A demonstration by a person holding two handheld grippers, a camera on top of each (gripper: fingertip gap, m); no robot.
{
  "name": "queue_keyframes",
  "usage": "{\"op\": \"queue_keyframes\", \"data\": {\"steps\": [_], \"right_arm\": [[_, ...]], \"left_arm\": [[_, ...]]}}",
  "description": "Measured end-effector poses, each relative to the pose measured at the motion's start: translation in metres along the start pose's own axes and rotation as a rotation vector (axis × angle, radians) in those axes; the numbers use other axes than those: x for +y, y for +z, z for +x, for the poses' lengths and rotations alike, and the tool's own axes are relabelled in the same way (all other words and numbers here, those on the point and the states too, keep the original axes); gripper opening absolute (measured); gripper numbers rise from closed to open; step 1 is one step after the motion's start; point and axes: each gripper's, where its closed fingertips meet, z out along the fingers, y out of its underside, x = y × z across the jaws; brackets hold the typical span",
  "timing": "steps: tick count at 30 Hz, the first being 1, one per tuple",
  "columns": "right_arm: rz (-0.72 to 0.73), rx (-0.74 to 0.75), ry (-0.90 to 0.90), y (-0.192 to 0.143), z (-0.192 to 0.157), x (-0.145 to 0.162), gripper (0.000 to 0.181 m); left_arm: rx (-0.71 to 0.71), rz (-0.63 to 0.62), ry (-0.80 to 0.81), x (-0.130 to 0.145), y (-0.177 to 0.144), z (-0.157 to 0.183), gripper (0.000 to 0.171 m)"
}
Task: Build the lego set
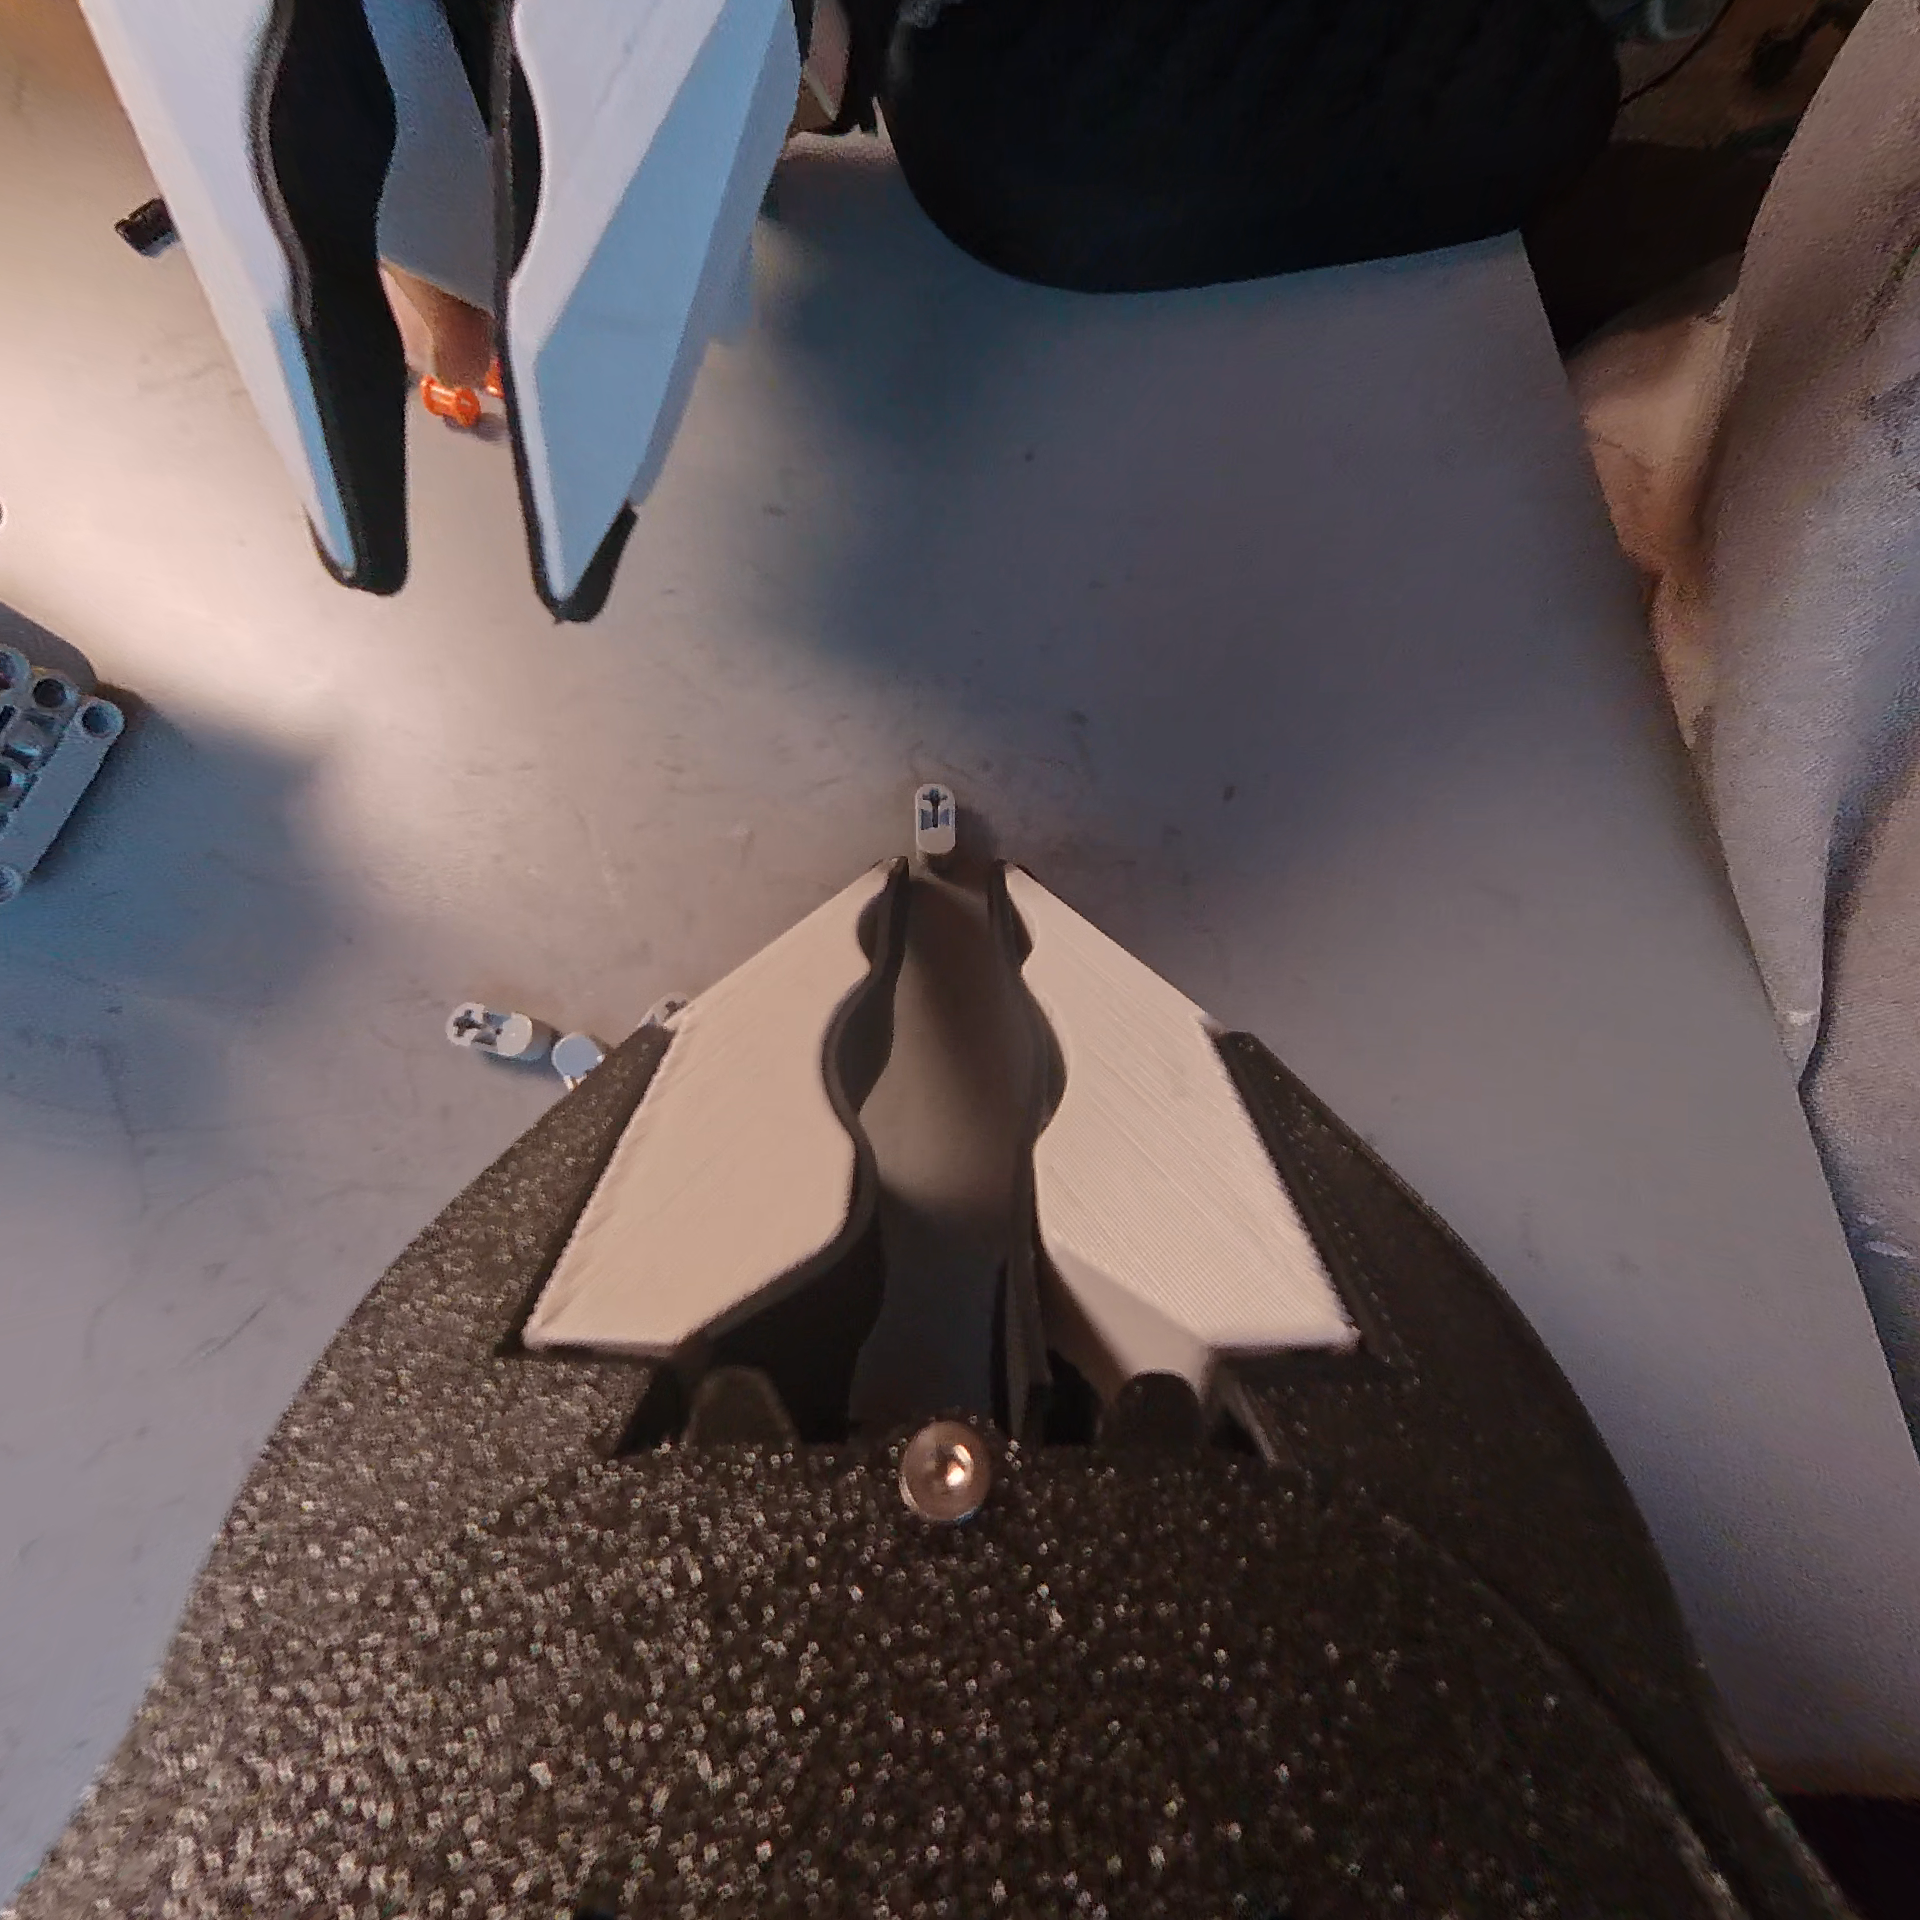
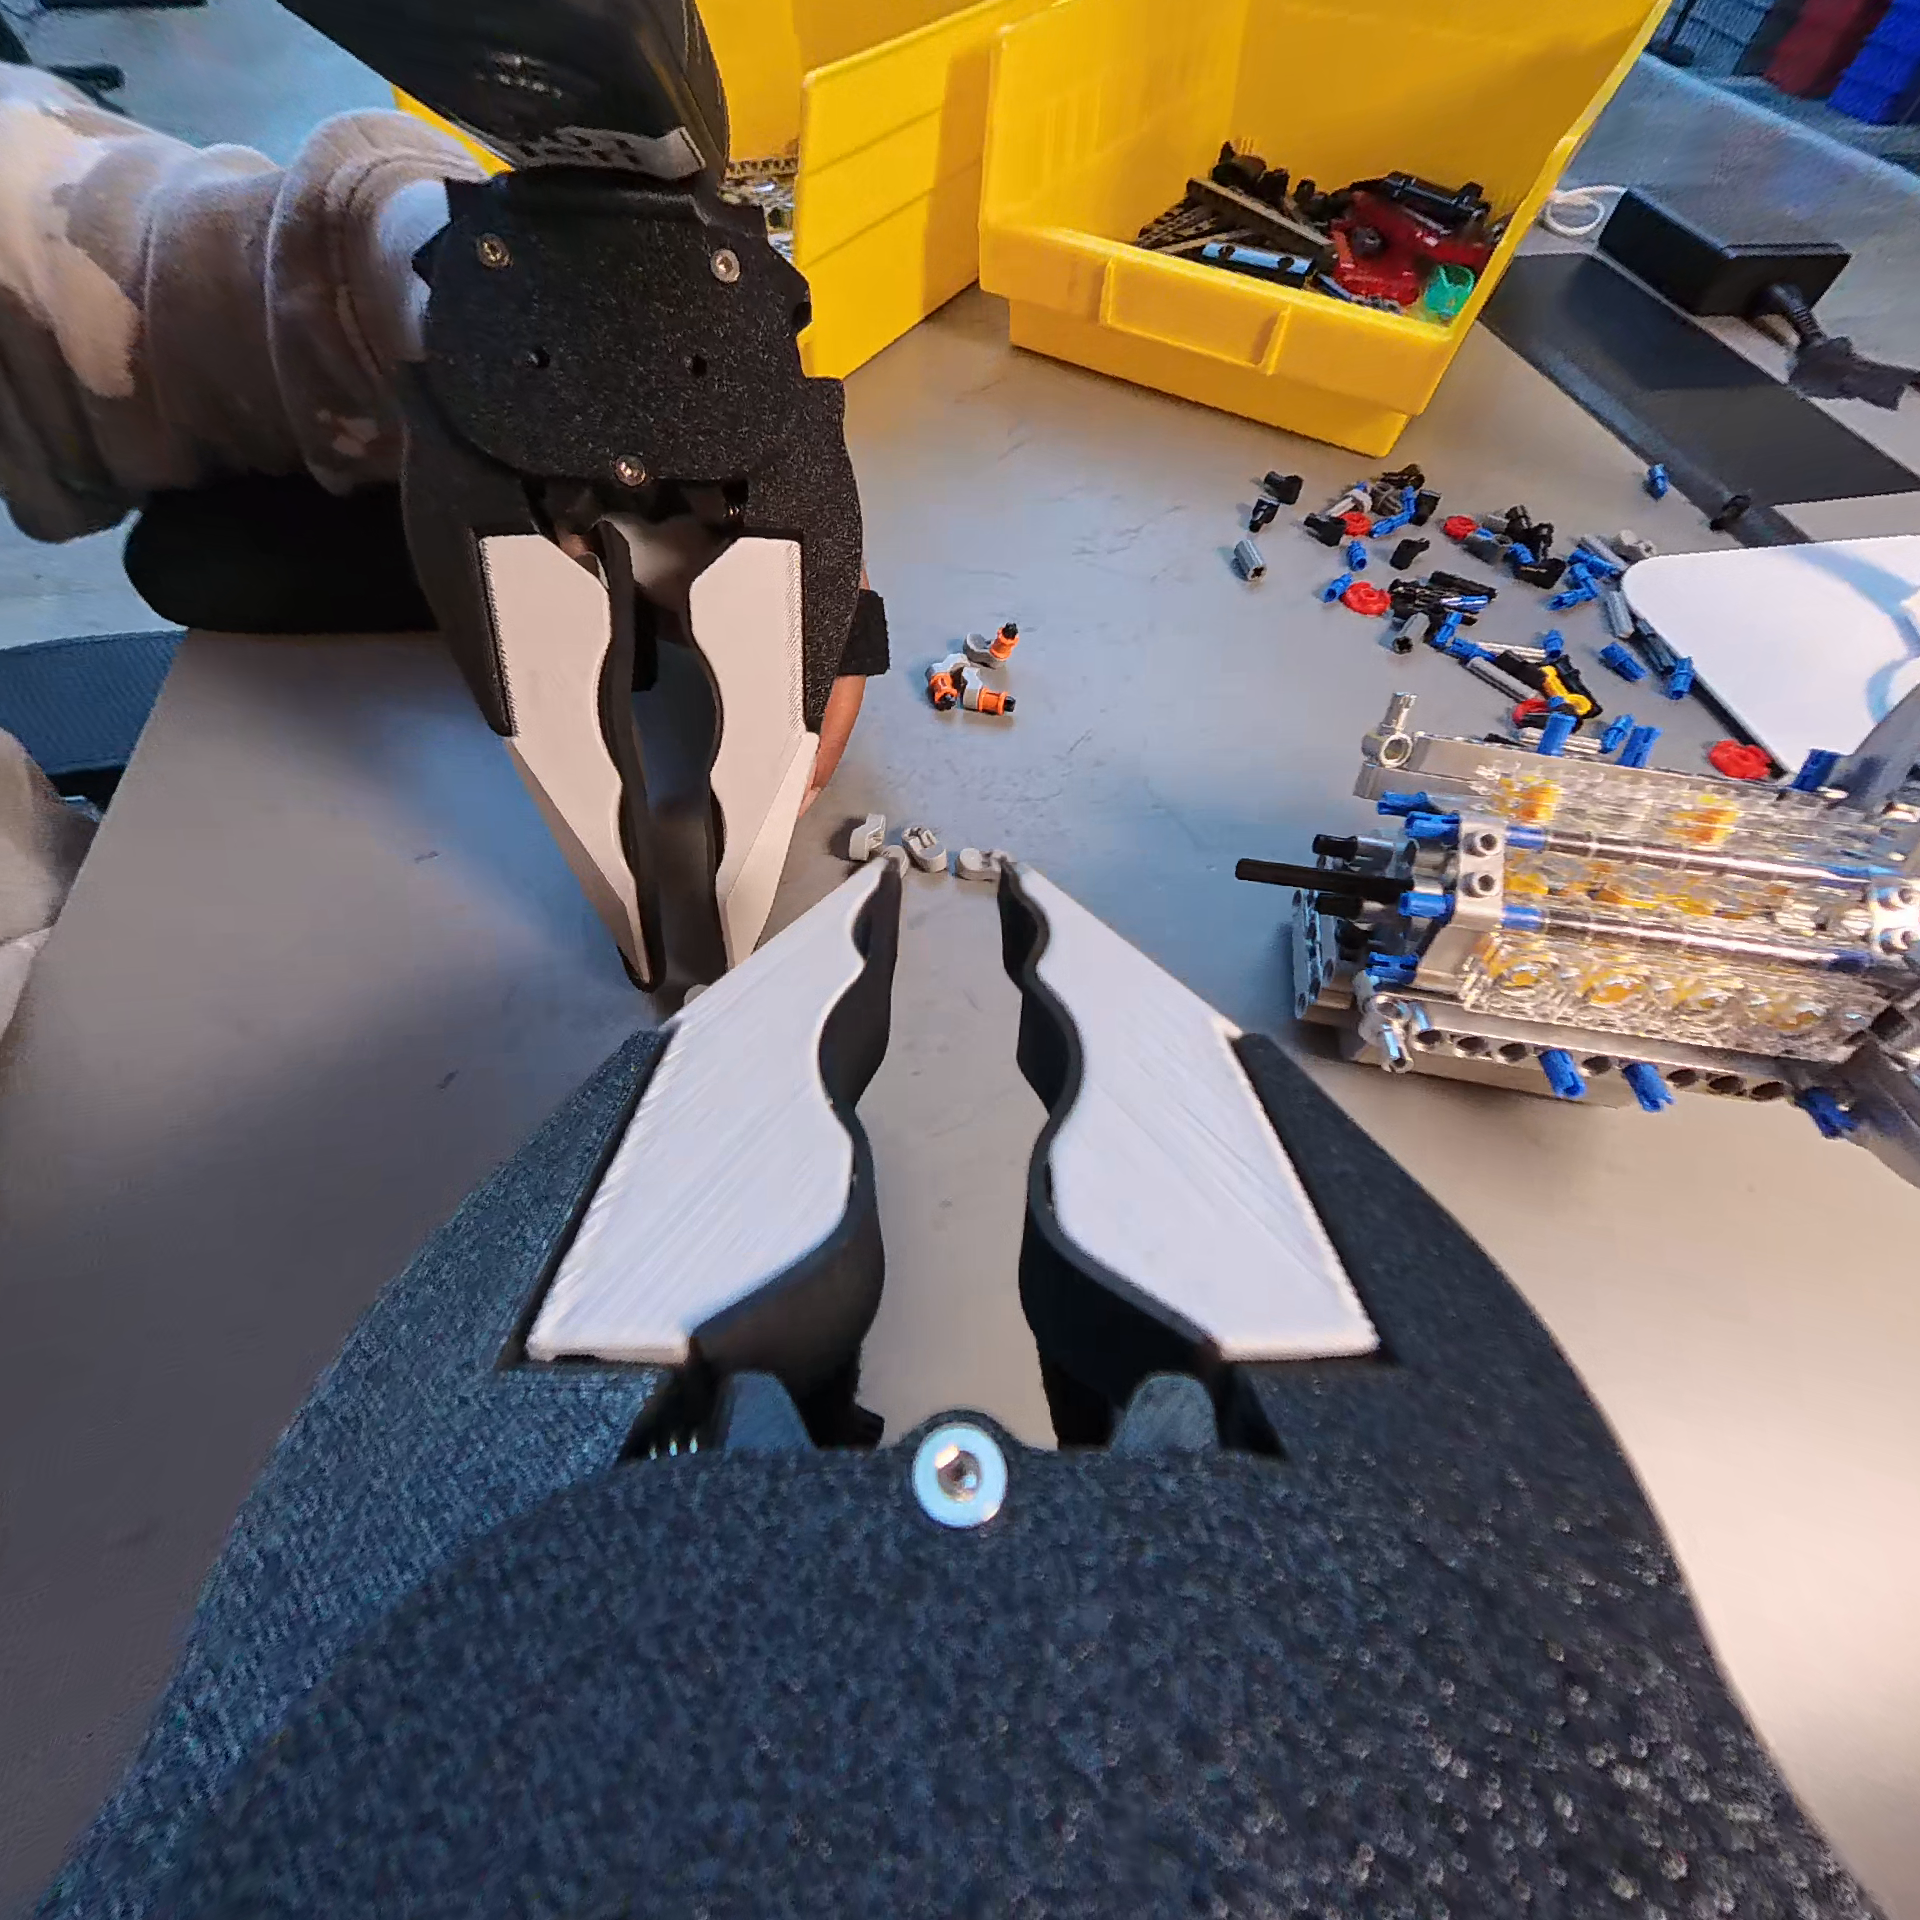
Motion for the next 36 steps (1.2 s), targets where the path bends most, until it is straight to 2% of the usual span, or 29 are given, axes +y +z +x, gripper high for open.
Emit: {"op": "queue_keyframes", "data": {"steps": [12, 17, 23, 28, 30, 34, 36], "right_arm": [[0.036, 0.116, -0.001, -0.008, 0.016, -0.008, 0.018], [0.005, 0.143, -0.004, -0.007, 0.023, 0.001, 0.019], [0.07, 0.214, 0.072, -0.035, 0.048, -0.011, 0.024], [-0.019, 0.339, 0.04, -0.069, 0.072, -0.003, 0.03], [-0.1, 0.327, 0.038, -0.077, 0.072, 0.01, 0.029], [-0.335, 0.228, 0.044, -0.075, 0.06, 0.059, 0.027], [-0.393, 0.2, 0.047, -0.073, 0.056, 0.072, 0.024]], "left_arm": [[-0.021, 0.03, -0.056, -0.003, -0.003, -0.006, 0.012], [-0.03, 0.037, -0.041, -0.003, -0.004, -0.006, 0.012], [-0.047, 0.057, -0.025, -0.006, -0.006, -0.006, 0.017], [-0.08, 0.046, -0.013, -0.005, -0.003, -0.01, 0.02], [-0.098, 0.031, -0.002, -0.003, -0.002, -0.011, 0.02], [-0.128, 0.016, 0.026, -0.002, 0.001, -0.011, 0.02], [-0.14, 0.015, 0.037, -0.002, 0.001, -0.011, 0.019]]}}
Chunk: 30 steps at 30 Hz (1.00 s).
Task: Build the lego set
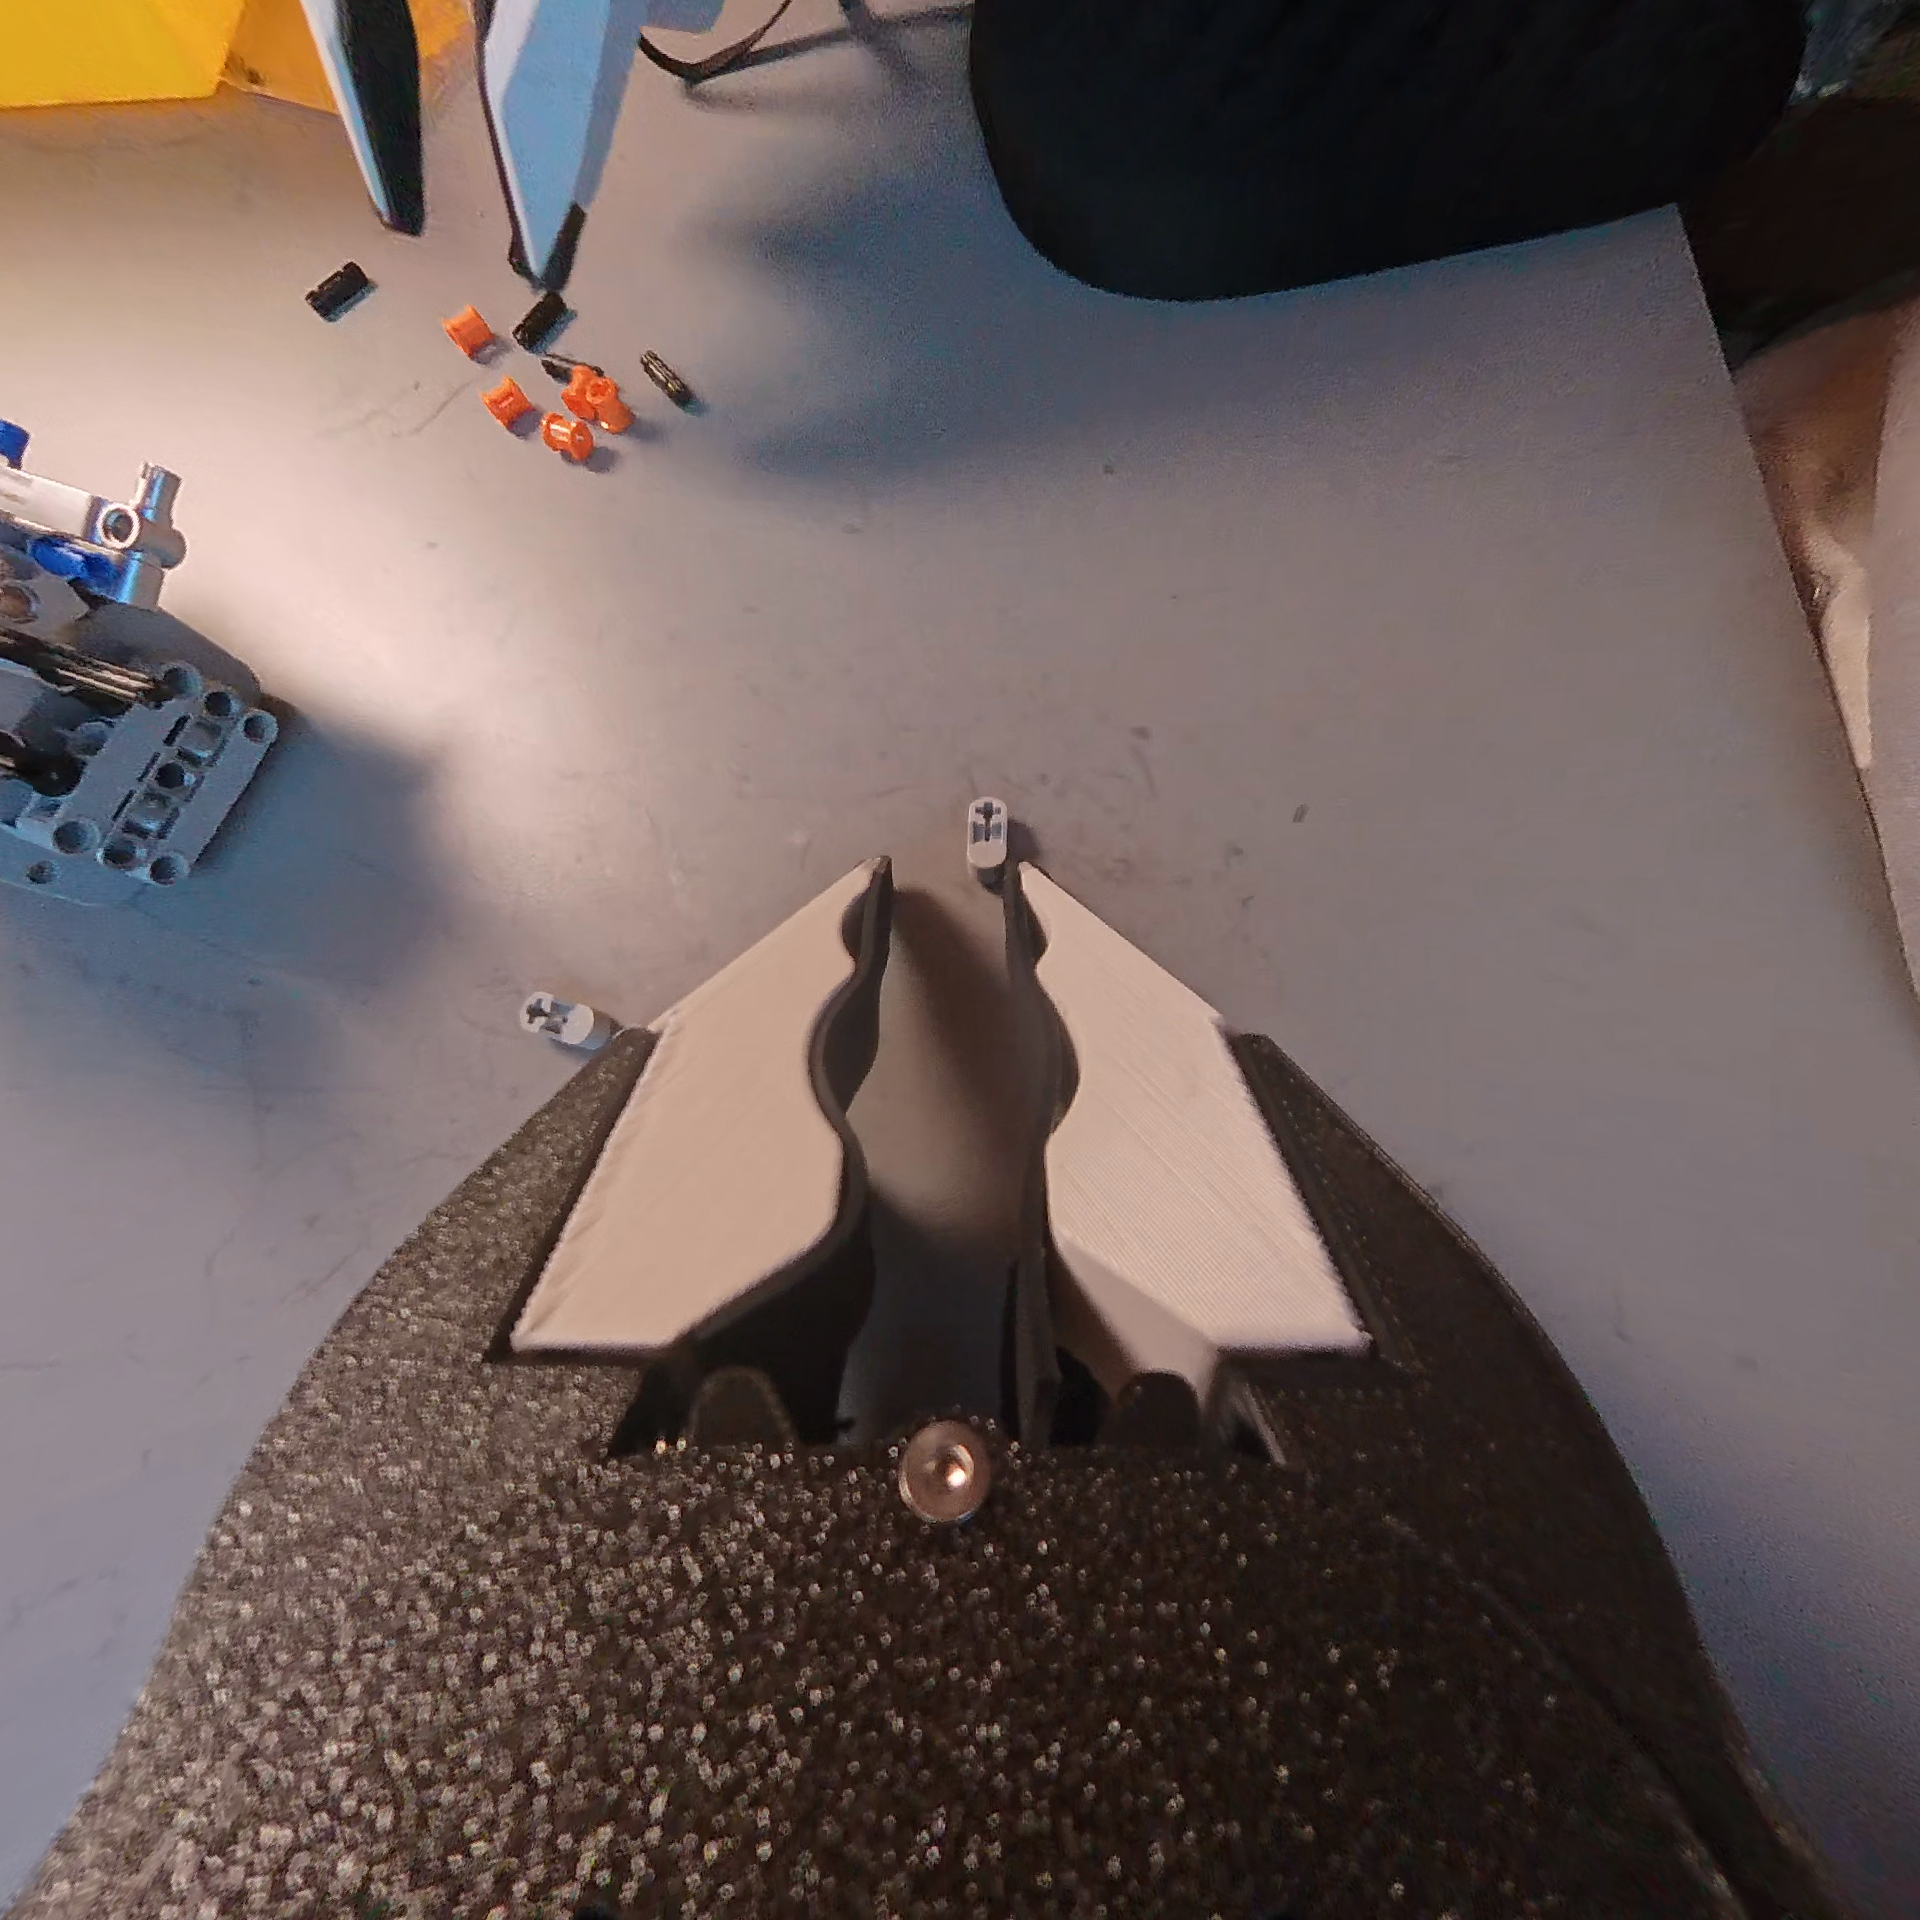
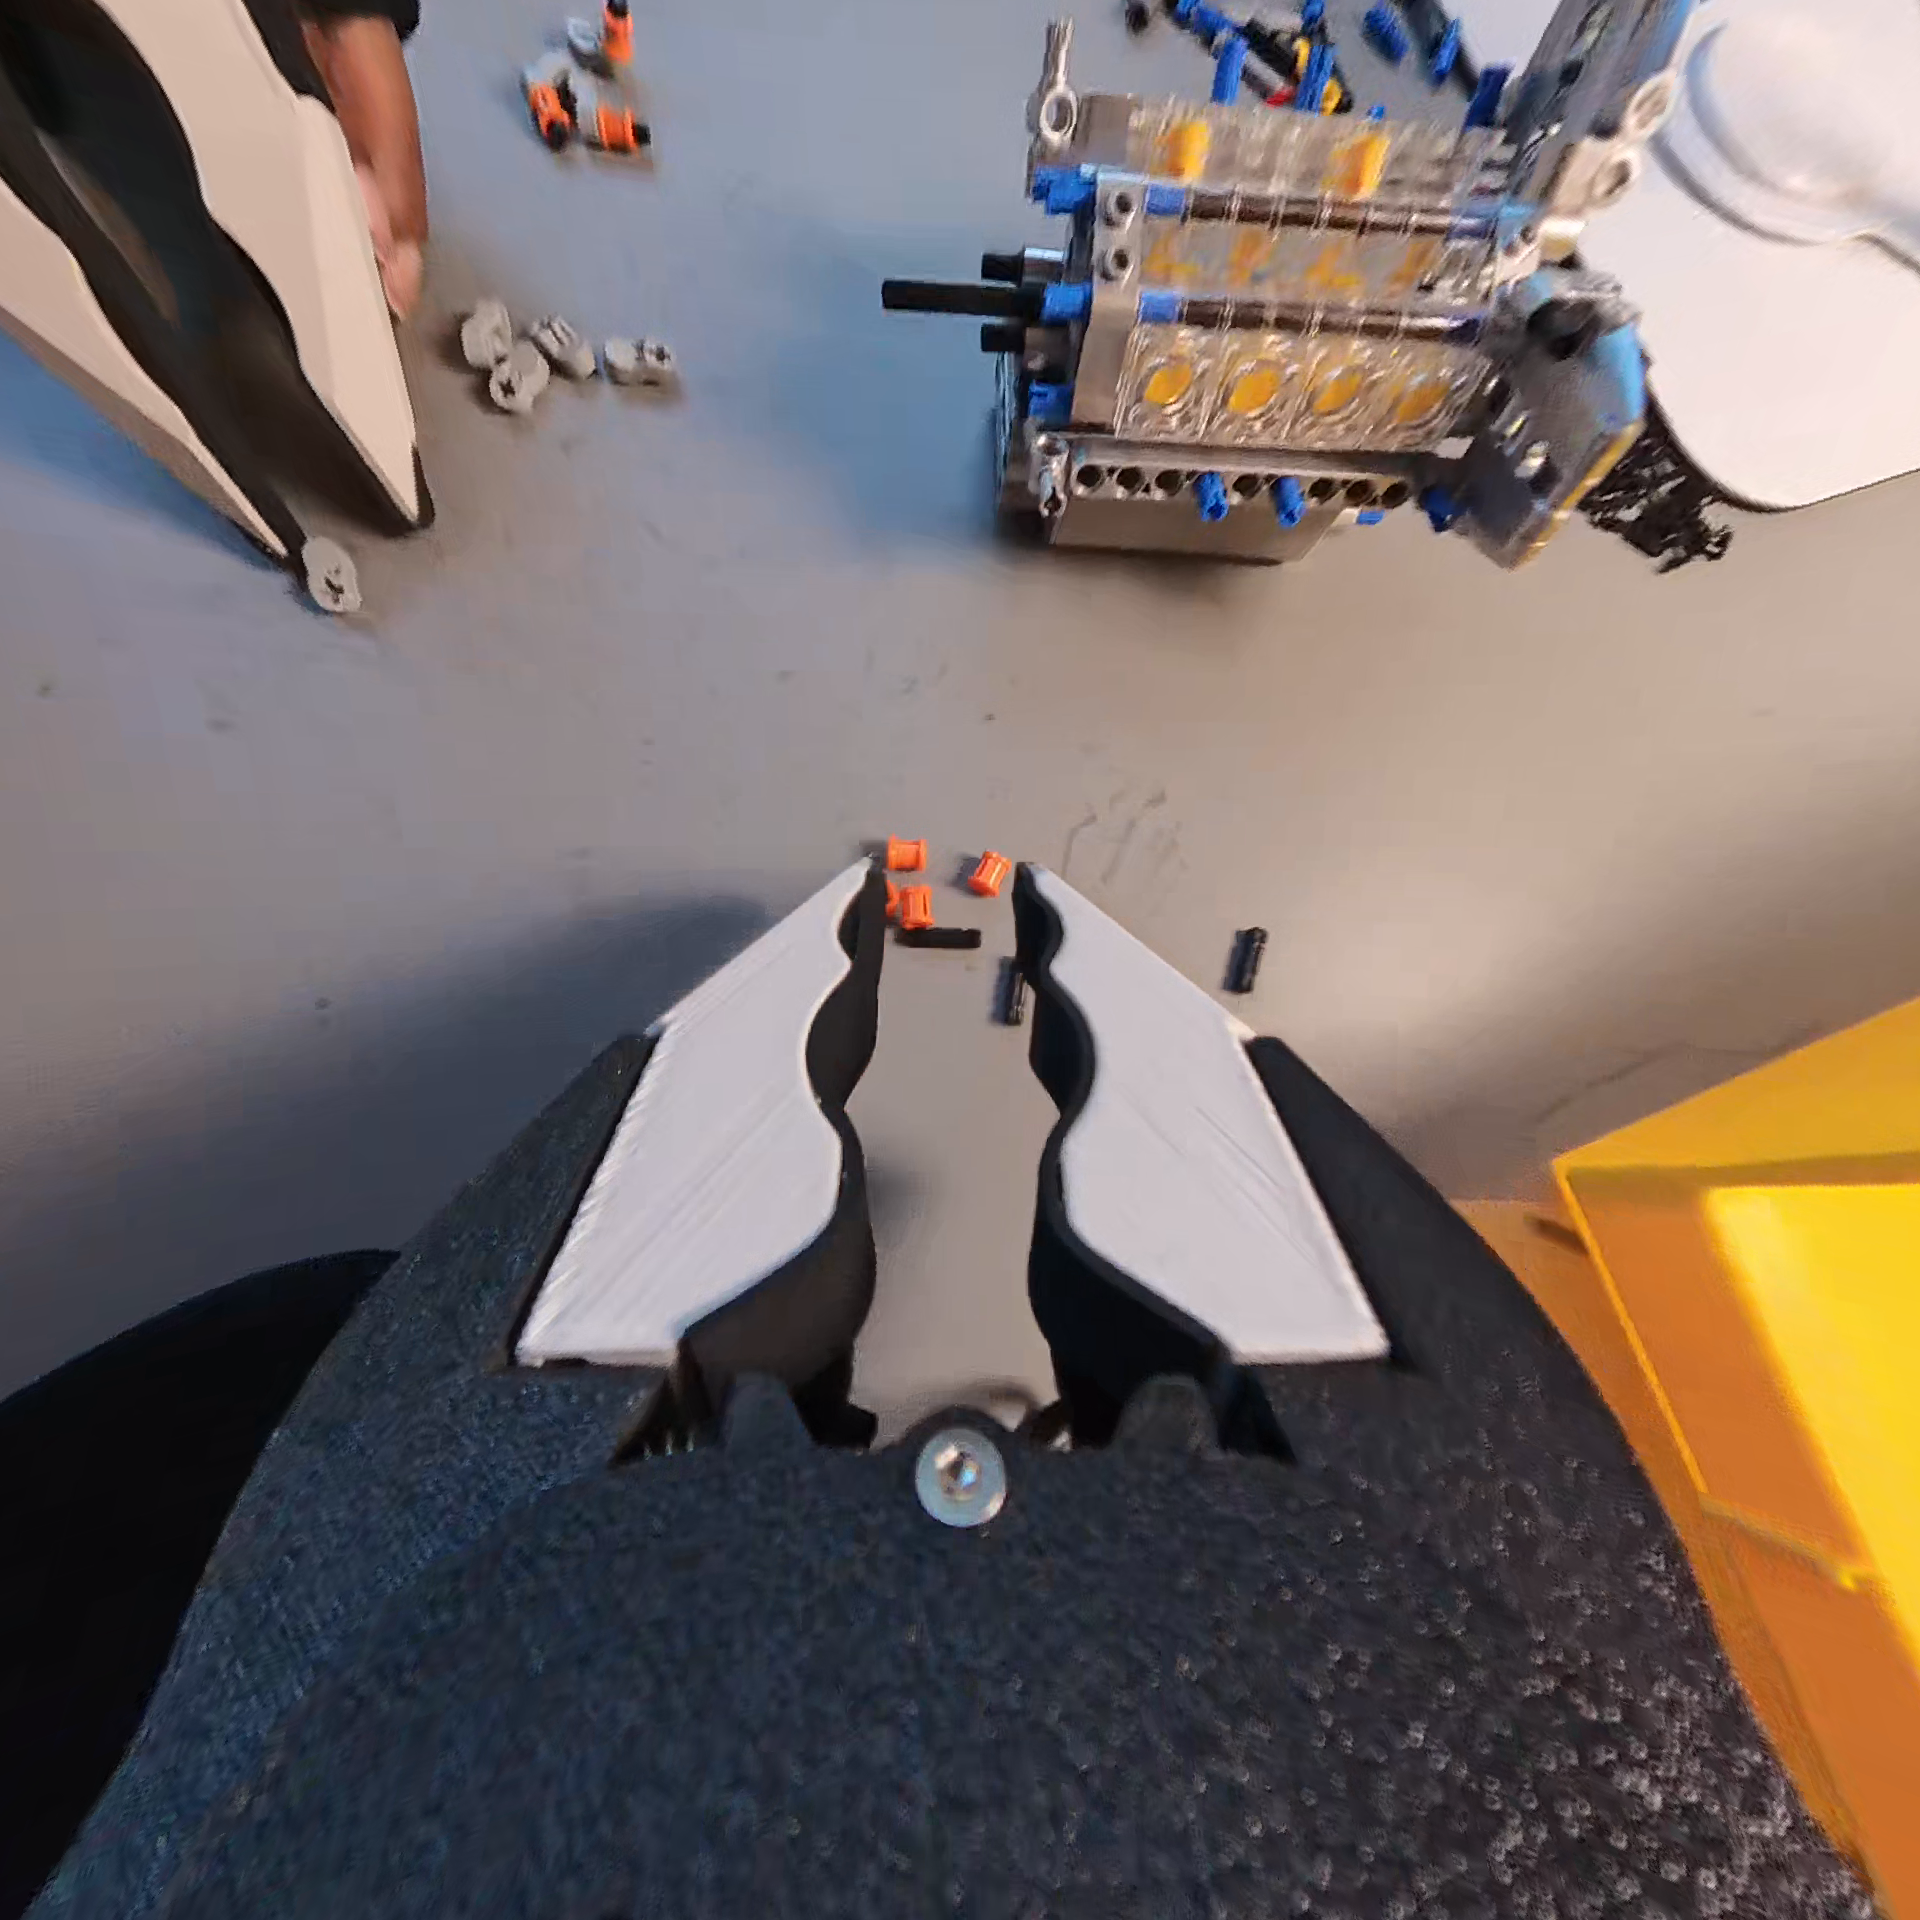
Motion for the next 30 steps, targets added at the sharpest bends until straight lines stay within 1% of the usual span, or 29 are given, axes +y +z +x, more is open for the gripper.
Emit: {"op": "queue_keyframes", "data": {"steps": [3, 7, 14, 20, 27, 30], "right_arm": [[-0.029, -0.041, 0.005, 0.001, -0.005, 0.007, 0.019], [-0.069, -0.105, 0.008, -0.001, -0.015, 0.02, 0.018], [-0.099, -0.135, -0.031, 0.008, -0.023, 0.026, 0.016], [-0.097, -0.137, -0.088, 0.01, -0.029, 0.024, 0.004], [-0.081, -0.156, -0.143, 0.014, -0.039, 0.017, 0.003], [0.002, -0.179, -0.173, 0.013, -0.048, -0.001, 0.003]], "left_arm": [[-0.017, 0.0, 0.009, 0.0, 0.0, -0.001, 0.018], [-0.027, -0.001, 0.004, 0.0, 0.0, -0.003, 0.015], [-0.032, 0.003, -0.008, 0.0, 0.0, -0.005, 0.015], [-0.043, 0.048, -0.038, -0.006, -0.006, -0.009, 0.015], [-0.076, 0.092, -0.063, -0.014, -0.009, -0.015, 0.015], [-0.088, 0.113, -0.085, -0.018, -0.01, -0.017, 0.015]]}}
